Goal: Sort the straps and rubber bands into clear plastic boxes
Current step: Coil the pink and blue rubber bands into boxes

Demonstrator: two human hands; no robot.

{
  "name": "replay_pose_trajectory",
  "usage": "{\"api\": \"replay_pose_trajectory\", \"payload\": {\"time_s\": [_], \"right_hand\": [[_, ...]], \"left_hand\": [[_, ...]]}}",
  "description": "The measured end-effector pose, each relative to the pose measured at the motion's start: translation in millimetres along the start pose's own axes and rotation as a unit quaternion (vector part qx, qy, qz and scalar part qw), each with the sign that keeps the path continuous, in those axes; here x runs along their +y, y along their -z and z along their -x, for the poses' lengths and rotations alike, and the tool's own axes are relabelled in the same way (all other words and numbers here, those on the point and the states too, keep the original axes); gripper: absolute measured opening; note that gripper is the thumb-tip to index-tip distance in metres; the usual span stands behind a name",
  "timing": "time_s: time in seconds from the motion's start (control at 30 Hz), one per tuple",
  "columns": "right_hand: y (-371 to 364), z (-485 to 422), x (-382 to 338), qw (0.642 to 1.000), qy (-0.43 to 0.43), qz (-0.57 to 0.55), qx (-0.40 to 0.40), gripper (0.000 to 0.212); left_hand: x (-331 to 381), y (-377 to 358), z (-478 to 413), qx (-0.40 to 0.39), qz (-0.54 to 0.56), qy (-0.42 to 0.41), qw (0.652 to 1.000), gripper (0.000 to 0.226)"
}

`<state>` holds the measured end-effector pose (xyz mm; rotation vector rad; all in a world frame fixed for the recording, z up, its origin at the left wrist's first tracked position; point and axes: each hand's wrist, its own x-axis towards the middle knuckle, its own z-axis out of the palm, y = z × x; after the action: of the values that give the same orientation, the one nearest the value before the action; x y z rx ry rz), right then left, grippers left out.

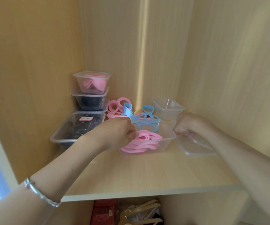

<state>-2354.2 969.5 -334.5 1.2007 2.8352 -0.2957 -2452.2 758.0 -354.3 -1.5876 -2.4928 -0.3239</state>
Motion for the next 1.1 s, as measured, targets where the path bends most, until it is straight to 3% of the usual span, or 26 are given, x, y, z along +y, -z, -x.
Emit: {"api": "replay_pose_trajectory", "payload": {"time_s": [0.13, 0.27, 0.4, 0.47, 0.57, 0.67, 0.77, 0.87, 0.93, 1.1], "right_hand": [[-1.5, 11.0, -8.5, 0.989, 0.019, 0.118, 0.089, 0.007], [15.2, 20.0, -12.3, 0.975, 0.047, 0.123, 0.178, 0.029], [33.5, 43.8, -39.6, 0.918, 0.264, 0.069, 0.287, 0.041], [25.6, 51.8, -55.8, 0.873, 0.408, 0.017, 0.266, 0.041], [1.5, 52.8, -70.4, 0.843, 0.521, 0.02, 0.134, 0.047], [-14.2, 43.8, -72.9, 0.857, 0.501, 0.094, 0.078, 0.047], [-15.6, 41.9, -67.5, 0.865, 0.489, 0.094, 0.054, 0.057], [-15.4, 45.4, -61.2, 0.885, 0.46, 0.062, 0.035, 0.06], [-15.5, 46.6, -57.8, 0.895, 0.443, 0.043, 0.024, 0.054], [-15.0, 49.7, -54.8, 0.9, 0.434, 0.039, 0.006, 0.044]], "left_hand": [[1.5, -0.9, 2.2, 0.003, -0.008, 0.0, 1.0, 0.043], [3.2, -2.9, 9.5, 0.016, -0.007, 0.004, 1.0, 0.049], [14.4, -12.0, 21.7, 0.072, -0.069, -0.013, 0.995, 0.06], [22.4, -20.7, 26.5, 0.118, -0.13, -0.024, 0.984, 0.068], [26.0, -27.8, 33.5, 0.156, -0.164, -0.015, 0.974, 0.047], [21.3, -33.7, 37.1, 0.168, -0.151, -0.024, 0.974, 0.04], [16.9, -27.0, 39.6, 0.132, -0.088, -0.022, 0.987, 0.044], [10.1, -8.4, 40.2, 0.134, -0.032, -0.092, 0.986, 0.026], [6.4, -6.9, 42.2, 0.193, -0.059, -0.103, 0.974, 0.015], [6.0, -8.2, 47.3, 0.281, -0.125, -0.037, 0.951, 0.023]]}}
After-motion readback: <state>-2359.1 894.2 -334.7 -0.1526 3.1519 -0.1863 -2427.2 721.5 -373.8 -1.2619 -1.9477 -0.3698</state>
